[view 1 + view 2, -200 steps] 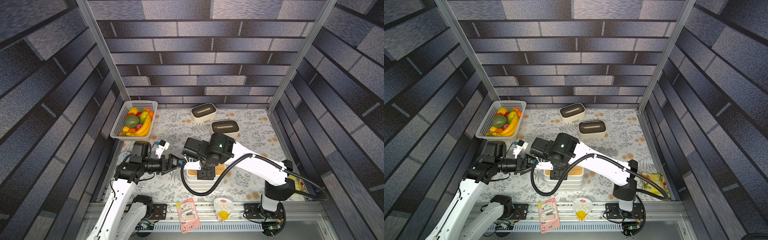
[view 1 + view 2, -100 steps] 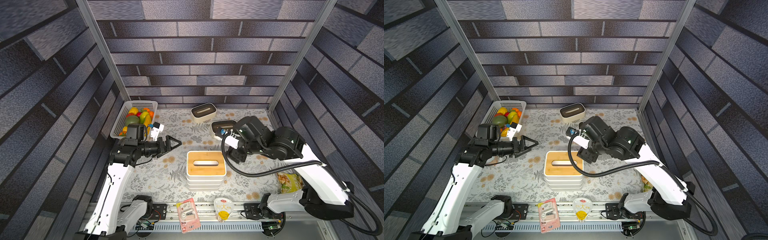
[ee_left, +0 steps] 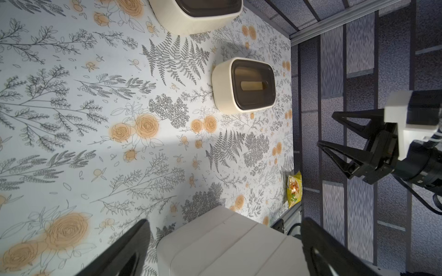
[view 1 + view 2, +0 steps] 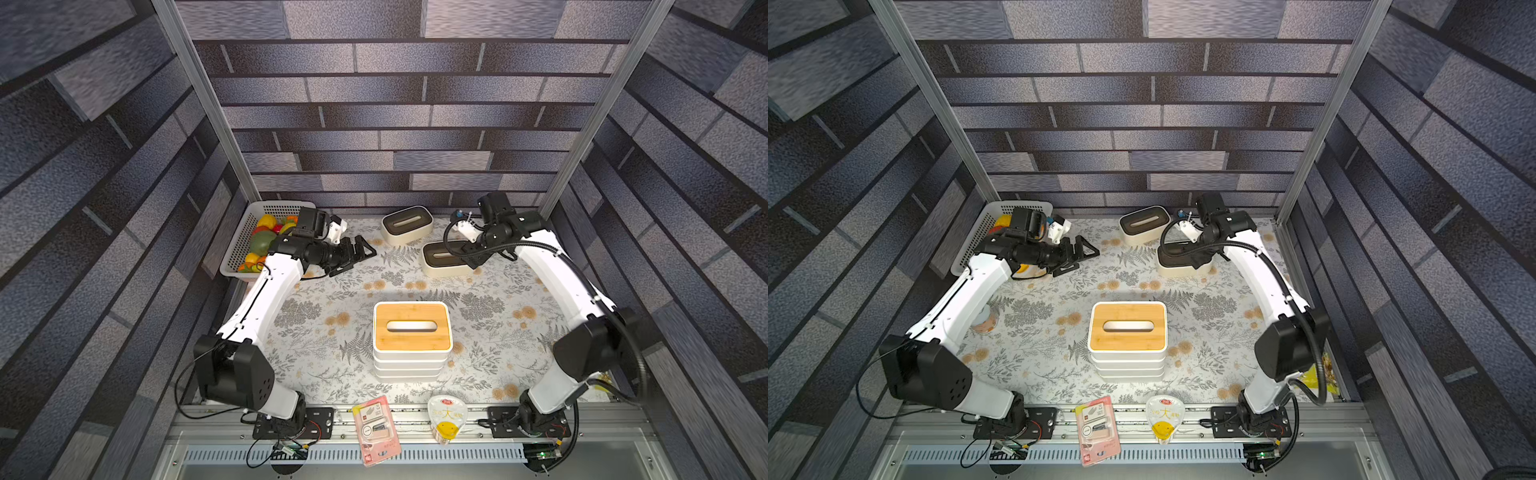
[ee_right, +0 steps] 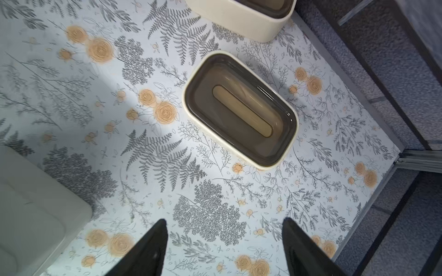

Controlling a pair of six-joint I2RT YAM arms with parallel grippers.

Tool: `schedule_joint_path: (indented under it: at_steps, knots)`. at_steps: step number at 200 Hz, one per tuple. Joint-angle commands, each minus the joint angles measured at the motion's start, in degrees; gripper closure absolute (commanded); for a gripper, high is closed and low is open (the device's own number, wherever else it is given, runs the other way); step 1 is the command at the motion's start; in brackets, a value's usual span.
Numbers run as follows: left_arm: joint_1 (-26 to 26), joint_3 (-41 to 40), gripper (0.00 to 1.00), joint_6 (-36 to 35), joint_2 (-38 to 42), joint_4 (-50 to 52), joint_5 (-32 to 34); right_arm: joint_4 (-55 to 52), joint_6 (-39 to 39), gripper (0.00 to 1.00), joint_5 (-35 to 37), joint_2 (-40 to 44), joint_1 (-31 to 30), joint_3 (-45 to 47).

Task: Stack the tissue boxes
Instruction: Pick up the tissue box from the center of the board.

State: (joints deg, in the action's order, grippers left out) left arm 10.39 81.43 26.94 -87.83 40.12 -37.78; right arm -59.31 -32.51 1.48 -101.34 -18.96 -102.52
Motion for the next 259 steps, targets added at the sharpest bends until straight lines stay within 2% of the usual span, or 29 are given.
schedule_joint_path:
  at_steps: [1, 53, 90, 126, 170, 259]
  knots:
    - [-1.2, 1.7, 0.0, -2.0, -3.4, -8.0, -4.3, -0.8, -11.6, 0.26, -0.5, -6.6, 1.7, -5.2]
    - [-2.2, 4.5, 0.0, -8.8, -11.9, -13.6, -13.2, -2.3, -30.8, 0.27, -10.3, -17.2, 3.6, -9.0]
    - [-2.1, 5.1, 0.0, -11.9, -14.9, -15.4, -17.7, -10.4, -37.7, 0.28, -13.0, -25.4, 4.3, -17.9]
    - [-2.1, 6.2, 0.0, -14.3, -16.8, -14.3, -17.7, -14.6, -40.6, 0.27, -14.2, -30.9, 4.7, -24.0]
    - [-2.2, 7.2, 0.0, -15.9, -18.0, -12.6, -18.4, -12.6, -40.3, 0.26, -10.8, -33.5, 4.9, -24.7]
    - [-2.4, 7.3, 0.0, -15.6, -21.1, -13.1, -20.6, -11.4, -39.3, 0.26, -9.8, -37.7, 5.0, -26.3]
